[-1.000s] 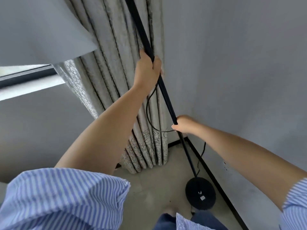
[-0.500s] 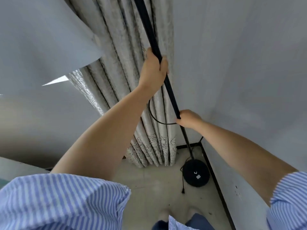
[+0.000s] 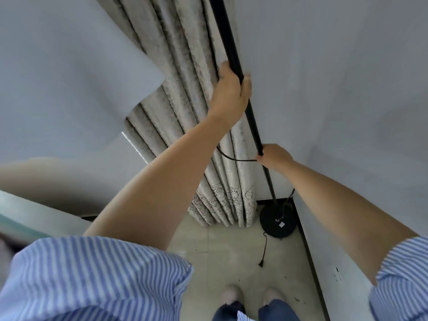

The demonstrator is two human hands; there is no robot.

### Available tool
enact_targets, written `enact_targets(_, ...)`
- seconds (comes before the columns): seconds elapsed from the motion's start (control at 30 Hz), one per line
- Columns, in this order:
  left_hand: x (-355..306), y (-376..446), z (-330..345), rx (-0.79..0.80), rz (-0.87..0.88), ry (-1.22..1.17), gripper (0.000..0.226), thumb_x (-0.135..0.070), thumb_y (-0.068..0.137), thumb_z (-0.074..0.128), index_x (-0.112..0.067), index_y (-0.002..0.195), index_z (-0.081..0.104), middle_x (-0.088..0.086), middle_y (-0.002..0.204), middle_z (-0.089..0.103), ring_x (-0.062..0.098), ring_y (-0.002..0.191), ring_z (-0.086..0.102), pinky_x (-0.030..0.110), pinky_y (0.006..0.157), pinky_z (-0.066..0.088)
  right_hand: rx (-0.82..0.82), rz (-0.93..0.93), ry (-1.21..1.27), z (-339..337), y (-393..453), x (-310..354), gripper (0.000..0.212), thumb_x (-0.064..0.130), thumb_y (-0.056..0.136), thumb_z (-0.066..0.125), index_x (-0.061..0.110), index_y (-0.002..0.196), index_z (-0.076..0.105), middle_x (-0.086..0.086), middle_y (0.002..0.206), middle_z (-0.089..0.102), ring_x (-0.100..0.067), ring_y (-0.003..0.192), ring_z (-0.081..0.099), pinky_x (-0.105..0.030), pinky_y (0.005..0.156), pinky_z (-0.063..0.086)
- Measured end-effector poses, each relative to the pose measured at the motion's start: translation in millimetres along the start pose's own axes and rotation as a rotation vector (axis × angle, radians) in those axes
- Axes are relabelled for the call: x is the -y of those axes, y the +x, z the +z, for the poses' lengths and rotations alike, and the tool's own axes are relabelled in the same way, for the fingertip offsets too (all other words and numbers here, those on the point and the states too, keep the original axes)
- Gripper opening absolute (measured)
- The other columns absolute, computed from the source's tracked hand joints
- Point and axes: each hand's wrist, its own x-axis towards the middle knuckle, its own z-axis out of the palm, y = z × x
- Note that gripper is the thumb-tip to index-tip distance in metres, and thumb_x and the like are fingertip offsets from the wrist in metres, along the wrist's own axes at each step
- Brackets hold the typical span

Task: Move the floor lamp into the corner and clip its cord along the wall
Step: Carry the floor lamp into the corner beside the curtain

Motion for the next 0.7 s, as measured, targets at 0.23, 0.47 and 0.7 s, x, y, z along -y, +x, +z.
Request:
enact_targets(0.23,-9,-1,17,-0.034,0.071,-0.011,0.031,-0.01,0.099,0.039,0.009,0.123,0.031,0.017,0.093,0.06,0.024,0.08,0.059,0.027,0.068,0.048,0.001,0.074,0.127,-8,-27,-28,0.049,0.035,0.09,0.045,-0.008,0.113,0.048,-0.027,0.116,0.059,-0.038,0.102,0.056,-0.039,0.083,0.045)
enact_targets(0.47,-9,-21,20,0.041,0.07,0.028,0.033,-0.001,0.093,0.042,0.003,0.126,0.034,0.018,0.109,0.059,0.029,0.092,0.059,0.032,0.078,0.05,0.011,0.22,0.398,11,-105,-40,0.034,0.042,0.081,0.059,0.008,0.084,0.061,-0.004,0.077,0.059,-0.014,0.068,0.052,-0.025,0.061,0.041)
enact_targets(0.7,39,-70,-13,0.46,0.096,0.275,0.037,-0.005,0.093,0.039,-0.004,0.129,0.033,0.018,0.123,0.055,0.033,0.104,0.057,0.038,0.081,0.05,-0.152,0.298,0.51,55,-180,4,0.025,0.002,0.076,0.059,0.015,0.059,0.047,-0.002,0.06,0.045,-0.014,0.055,0.041,-0.026,0.053,0.031)
